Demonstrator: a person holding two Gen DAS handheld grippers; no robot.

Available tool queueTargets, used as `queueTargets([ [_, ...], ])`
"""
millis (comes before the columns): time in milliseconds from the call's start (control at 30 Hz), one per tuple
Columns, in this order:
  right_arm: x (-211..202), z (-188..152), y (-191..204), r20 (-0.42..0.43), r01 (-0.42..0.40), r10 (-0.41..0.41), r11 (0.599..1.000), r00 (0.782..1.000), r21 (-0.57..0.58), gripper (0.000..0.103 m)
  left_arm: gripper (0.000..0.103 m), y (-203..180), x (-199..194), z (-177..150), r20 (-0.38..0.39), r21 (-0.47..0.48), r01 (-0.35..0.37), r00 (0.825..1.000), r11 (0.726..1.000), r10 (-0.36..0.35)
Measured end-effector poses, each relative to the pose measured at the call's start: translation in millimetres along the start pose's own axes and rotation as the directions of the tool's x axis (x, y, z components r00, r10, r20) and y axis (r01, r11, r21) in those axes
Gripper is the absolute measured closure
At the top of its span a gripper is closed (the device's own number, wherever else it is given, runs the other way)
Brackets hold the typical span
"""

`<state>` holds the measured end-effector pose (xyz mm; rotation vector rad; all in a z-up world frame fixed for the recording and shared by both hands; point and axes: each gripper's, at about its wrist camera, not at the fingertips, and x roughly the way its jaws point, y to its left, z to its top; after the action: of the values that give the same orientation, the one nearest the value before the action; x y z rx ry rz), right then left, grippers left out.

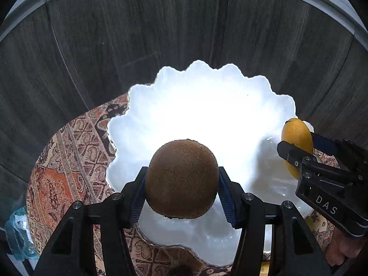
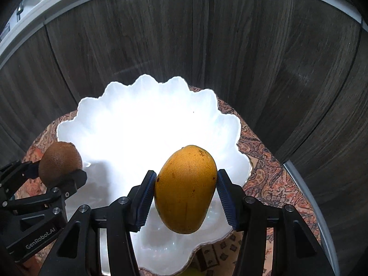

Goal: Organize fruits
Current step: 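Carry the kiwi and mango over the white bowl and release both, then withdraw both tools from the bowl toward the remaining fruits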

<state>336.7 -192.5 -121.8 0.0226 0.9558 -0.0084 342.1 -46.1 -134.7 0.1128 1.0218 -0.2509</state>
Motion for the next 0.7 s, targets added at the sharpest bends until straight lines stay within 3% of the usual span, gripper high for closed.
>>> queueTargets([
  [133, -4, 0, 1, 0.026, 0.028, -0.027, 1.000, 0.999, -0.010, 0.048, 0.046, 1, 3, -2, -0.016, -0.005, -0.005, 1.000, 1.000, 0.004],
  [167, -7, 1, 3, 0.038, 0.042, -0.042, 0.999, 0.998, -0.020, 0.043, 0.044, 2, 2, -2, -0.010, -0.004, -0.003, 1.000, 1.000, 0.003],
  [200, -10, 2, 4, 0.048, 0.062, -0.061, 0.998, 0.997, -0.026, 0.032, 0.037, 2, -2, -2, 0.004, -0.002, -0.008, 1.000, 1.000, 0.008],
  [267, -18, 5, 5, 0.082, 0.100, -0.098, 0.995, 0.992, -0.025, 0.021, 0.024, 2, -12, 1, 0.040, 0.006, -0.036, 0.999, 0.999, 0.036],
  [533, -46, 11, -2, 0.132, 0.113, -0.116, 0.993, 0.984, 0.024, 0.018, 0.011, 1, -46, 10, 0.114, 0.034, -0.106, 0.988, 0.994, 0.101],
  [700, -70, 8, -3, 0.162, 0.111, -0.117, 0.993, 0.980, 0.044, 0.015, 0.009, 0, -68, 3, 0.128, 0.020, -0.107, 0.986, 0.994, 0.103],
])
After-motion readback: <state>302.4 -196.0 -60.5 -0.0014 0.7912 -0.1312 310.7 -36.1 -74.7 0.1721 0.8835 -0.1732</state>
